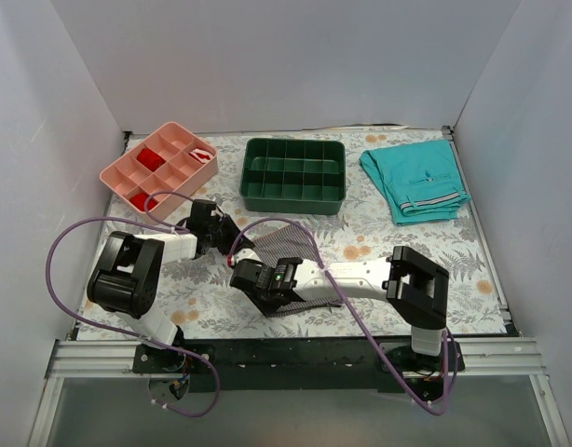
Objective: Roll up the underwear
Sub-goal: Fold the underwear at the center of the board.
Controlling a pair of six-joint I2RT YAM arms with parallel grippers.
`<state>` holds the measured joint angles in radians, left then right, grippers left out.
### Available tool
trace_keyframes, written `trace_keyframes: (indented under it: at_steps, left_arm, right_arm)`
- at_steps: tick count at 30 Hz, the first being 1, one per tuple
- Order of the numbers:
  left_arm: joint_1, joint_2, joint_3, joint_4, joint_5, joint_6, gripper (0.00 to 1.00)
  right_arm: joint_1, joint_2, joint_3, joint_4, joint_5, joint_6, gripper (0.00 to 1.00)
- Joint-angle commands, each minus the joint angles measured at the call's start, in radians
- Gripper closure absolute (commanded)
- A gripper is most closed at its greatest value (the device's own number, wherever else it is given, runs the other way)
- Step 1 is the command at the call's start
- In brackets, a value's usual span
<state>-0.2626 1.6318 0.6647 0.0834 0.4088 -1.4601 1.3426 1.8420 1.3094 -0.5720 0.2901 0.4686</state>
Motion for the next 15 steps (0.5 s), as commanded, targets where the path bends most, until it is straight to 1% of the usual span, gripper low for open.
trace_keyframes:
  at_steps: [1, 15]
  left_arm:
    - [0.003, -0.009, 0.026, -0.036, -0.019, 0.003, 1.0]
    - [0.003, -0.013, 0.026, -0.053, -0.036, 0.004, 1.0]
  right_arm:
    - [0.015, 0.023, 0.05, -0.054, 0.034, 0.008, 0.58]
    - [0.05, 0.086, 0.113, -0.086, 0.04, -0.008, 0.57]
